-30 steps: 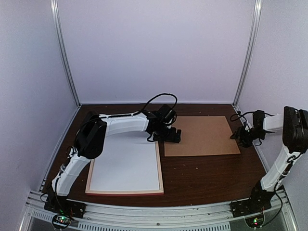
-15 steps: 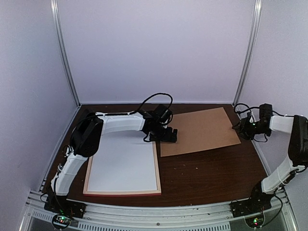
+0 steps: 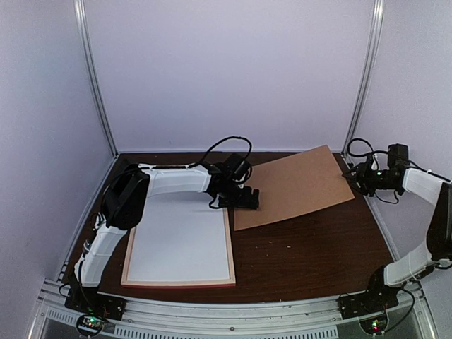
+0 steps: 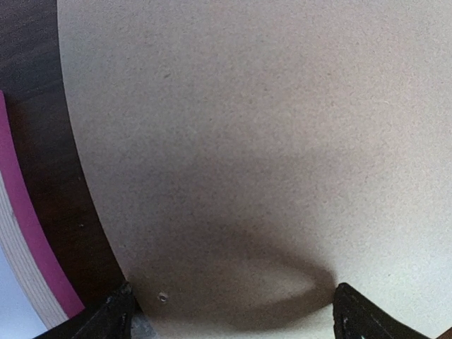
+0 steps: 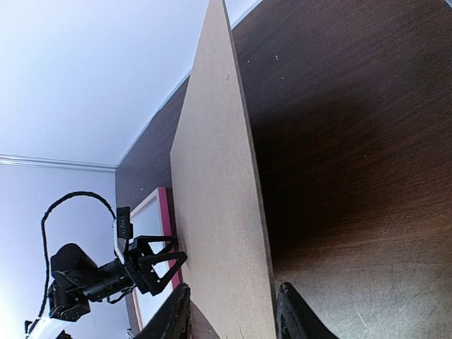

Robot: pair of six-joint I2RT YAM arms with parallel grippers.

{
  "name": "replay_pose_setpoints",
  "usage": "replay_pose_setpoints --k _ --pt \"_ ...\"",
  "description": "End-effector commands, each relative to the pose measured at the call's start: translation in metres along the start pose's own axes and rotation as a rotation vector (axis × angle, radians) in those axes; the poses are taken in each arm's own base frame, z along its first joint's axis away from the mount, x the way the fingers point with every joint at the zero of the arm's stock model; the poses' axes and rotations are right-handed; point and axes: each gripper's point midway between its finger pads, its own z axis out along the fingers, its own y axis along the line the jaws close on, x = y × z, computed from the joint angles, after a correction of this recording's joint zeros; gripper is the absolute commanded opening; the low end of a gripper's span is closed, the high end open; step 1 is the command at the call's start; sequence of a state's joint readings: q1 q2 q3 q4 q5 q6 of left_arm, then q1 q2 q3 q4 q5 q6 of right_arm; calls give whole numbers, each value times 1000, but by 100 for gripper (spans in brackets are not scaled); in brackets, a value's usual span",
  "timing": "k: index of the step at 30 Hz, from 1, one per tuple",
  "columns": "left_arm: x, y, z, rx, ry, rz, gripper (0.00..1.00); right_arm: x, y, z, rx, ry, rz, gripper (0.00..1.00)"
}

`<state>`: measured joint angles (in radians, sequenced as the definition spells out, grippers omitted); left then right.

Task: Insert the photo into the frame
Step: Pick up the backboard from the center of the board.

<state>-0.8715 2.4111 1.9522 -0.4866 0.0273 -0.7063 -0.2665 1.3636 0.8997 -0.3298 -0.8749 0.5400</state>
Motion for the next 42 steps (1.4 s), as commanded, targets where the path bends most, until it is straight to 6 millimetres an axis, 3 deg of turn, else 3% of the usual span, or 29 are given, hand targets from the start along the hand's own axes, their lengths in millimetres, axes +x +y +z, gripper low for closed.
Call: replay_pose_setpoints --k 1,7,13,34,42 --pt "33 -34 3 129 99 8 98 21 55 -14 -156 105 -6 41" --pt "22 -43 -8 158 70 23 98 21 80 -23 -192 110 -42 38" --pt "14 -50 -20 181 50 41 98 25 90 -22 -230 130 -56 36" --pt "-12 -81 -66 304 -42 122 98 32 156 -24 -377 167 -125 32" --pt "-24 -79 -93 265 -128 221 98 28 164 -29 -317 155 -148 29"
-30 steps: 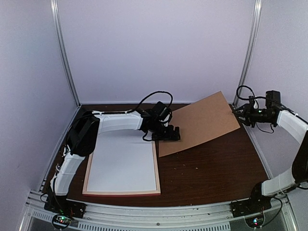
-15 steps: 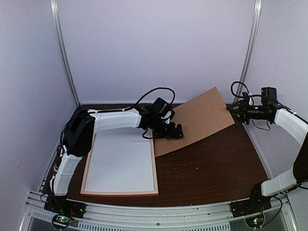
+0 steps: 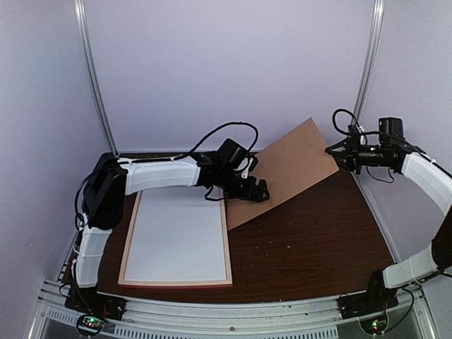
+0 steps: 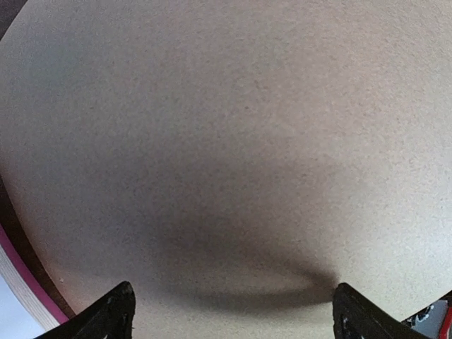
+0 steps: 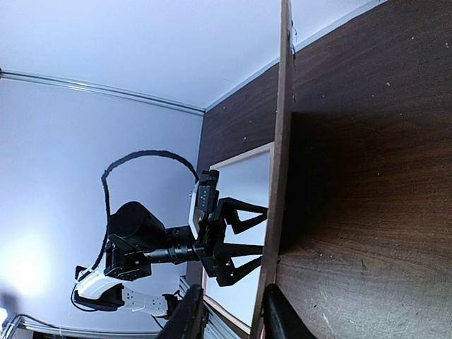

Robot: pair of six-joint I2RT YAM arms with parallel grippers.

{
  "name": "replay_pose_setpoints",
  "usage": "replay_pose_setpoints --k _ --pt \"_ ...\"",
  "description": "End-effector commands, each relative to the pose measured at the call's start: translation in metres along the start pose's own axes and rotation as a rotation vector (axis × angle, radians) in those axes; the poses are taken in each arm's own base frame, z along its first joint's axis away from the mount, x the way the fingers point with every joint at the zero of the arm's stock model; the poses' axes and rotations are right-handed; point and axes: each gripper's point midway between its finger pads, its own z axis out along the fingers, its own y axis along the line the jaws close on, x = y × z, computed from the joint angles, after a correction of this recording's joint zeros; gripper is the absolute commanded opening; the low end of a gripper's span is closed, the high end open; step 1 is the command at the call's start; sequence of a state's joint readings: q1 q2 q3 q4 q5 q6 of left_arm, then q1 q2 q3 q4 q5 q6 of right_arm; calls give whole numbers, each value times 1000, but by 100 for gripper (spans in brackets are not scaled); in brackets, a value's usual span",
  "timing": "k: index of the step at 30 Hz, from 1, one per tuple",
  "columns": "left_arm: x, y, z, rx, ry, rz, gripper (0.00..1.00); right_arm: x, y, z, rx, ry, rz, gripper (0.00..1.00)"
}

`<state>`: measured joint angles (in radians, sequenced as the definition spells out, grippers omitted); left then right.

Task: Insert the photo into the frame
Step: Pick up the backboard from the center of the board, then pass from the right arm to the left

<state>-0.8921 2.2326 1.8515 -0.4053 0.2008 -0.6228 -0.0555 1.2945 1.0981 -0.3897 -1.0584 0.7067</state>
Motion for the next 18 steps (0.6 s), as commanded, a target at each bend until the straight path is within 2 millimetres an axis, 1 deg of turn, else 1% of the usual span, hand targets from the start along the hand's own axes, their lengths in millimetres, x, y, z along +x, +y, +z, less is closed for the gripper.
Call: replay_pose_setpoints --k 1,6,8,11,12,13,16,18 --pt "-17 -24 -26 18 -85 135 98 -4 25 -8 -1 -7 -74 29" --pt "-23 -36 -42 35 -148 240 98 -4 32 -6 -5 -2 -75 28" --pt "-26 -44 -52 51 -187 275 98 -3 37 -3 -9 3 -83 28" --pt "-24 -51 -60 68 -225 324 98 -4 39 0 -8 6 -87 28" --pt "-25 -54 -64 74 -237 347 98 2 44 6 -18 31 -94 28" --pt "-23 -58 -66 80 -245 367 98 4 47 9 -21 39 -98 28" --pt "-20 -70 -71 95 -266 441 98 6 55 14 -27 48 -110 29" --pt "-15 -82 -73 102 -274 505 98 7 61 16 -34 54 -121 29"
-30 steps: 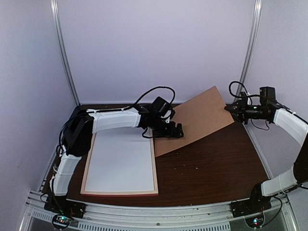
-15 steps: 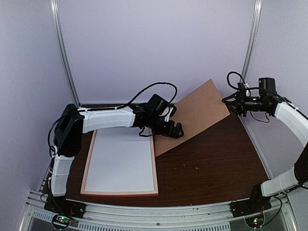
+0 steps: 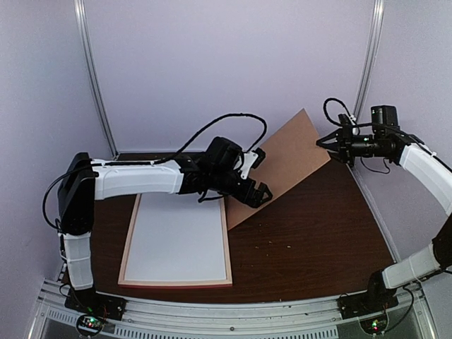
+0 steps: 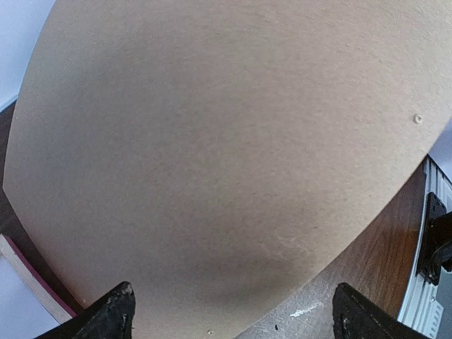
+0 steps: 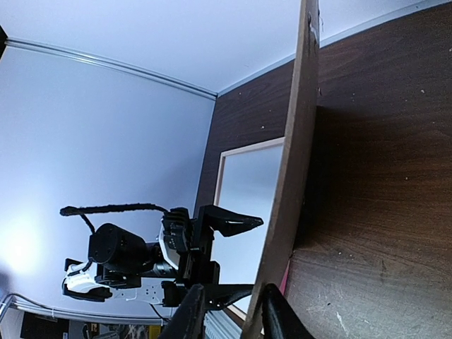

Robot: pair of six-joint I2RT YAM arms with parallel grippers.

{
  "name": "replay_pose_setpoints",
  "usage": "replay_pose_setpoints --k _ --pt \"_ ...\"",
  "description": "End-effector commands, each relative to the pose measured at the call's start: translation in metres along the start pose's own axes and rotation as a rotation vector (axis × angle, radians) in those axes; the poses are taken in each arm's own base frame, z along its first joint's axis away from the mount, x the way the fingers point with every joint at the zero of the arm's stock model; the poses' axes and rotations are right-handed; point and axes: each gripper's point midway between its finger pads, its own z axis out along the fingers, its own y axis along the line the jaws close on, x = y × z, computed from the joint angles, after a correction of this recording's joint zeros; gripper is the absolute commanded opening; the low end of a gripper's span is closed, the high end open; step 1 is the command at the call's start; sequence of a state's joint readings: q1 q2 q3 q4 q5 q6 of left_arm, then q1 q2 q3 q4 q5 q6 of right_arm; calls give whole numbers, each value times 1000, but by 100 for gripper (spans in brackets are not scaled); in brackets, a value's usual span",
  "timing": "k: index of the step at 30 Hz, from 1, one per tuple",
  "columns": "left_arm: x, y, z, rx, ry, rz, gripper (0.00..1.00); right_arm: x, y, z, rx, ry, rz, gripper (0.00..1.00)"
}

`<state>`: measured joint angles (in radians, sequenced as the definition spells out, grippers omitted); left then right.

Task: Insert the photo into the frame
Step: Pass from the right arm to the left

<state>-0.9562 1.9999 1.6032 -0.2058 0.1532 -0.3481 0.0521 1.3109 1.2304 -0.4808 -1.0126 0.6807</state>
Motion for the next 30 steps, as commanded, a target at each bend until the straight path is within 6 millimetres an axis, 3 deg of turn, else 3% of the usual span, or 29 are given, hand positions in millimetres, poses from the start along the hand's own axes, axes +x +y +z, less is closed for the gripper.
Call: replay_pose_setpoints --k 1,7,12,17,25,30 --pt "-26 -33 -13 32 -116 198 98 -3 21 5 -21 1 -44 29" --pt "-30 -52 -12 -72 -137 425 98 0 40 15 -45 24 -66 30" --pt "-40 -43 -10 -235 -137 534 97 5 56 26 -70 49 -88 30" --pt "-48 -29 -12 -339 -177 534 90 9 67 36 -97 72 -100 31" --pt "-58 -22 -8 -404 -234 566 79 13 71 45 -111 89 -98 31" --pt "-65 -22 -9 -417 -256 578 63 13 70 47 -110 92 -97 32"
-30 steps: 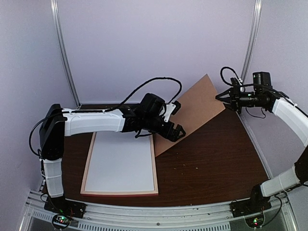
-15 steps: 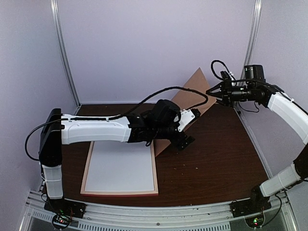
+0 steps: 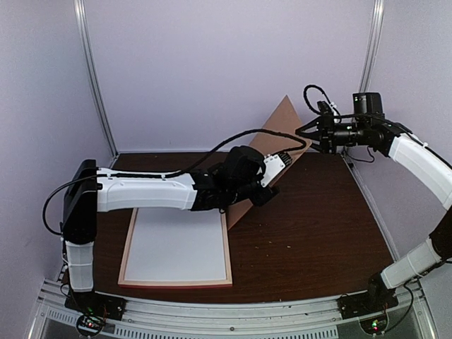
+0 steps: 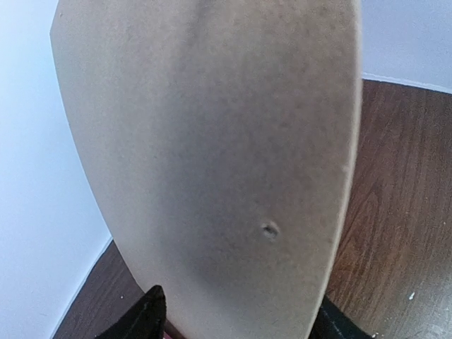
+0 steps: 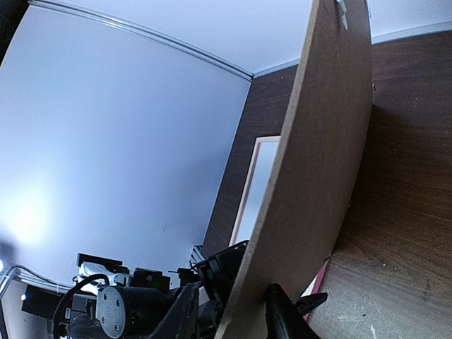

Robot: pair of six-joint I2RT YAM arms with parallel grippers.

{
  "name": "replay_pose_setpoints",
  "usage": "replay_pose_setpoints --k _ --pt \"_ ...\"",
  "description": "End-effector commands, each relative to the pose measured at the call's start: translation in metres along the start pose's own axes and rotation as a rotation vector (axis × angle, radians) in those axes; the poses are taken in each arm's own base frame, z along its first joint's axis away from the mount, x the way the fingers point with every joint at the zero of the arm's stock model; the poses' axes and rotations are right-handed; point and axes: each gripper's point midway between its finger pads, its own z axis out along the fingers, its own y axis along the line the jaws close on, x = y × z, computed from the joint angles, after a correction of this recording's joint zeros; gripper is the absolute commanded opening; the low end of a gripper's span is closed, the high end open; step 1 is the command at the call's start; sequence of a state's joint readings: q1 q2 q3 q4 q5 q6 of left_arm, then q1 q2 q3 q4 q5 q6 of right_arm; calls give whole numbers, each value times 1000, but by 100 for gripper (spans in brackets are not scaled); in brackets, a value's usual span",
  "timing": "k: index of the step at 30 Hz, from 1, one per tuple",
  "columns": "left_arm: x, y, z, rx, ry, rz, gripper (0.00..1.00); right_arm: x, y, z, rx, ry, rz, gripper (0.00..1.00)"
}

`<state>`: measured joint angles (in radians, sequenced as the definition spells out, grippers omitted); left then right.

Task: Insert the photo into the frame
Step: Pass from the right arm to the left

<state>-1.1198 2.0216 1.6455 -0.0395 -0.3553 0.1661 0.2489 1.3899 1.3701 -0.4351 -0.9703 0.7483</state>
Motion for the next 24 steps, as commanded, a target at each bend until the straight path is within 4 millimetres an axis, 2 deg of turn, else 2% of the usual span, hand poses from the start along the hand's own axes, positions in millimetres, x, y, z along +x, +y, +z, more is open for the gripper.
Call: replay_pose_setpoints --k 1,5,8,14,24 --pt "-14 12 3 -60 -60 3 60 -3 7 6 -14 3 -22 32" --pt "-15 13 1 -61 -66 -8 51 -3 6 8 -13 6 -23 33" --pt "-17 15 -1 -66 -73 -21 41 -4 6 8 -9 8 -28 35" --pt "-27 20 -3 -79 -100 -48 33 -7 7 2 24 8 -49 38" --pt "-51 31 -6 -111 -158 -112 24 -23 10 -33 71 -57 -77 44"
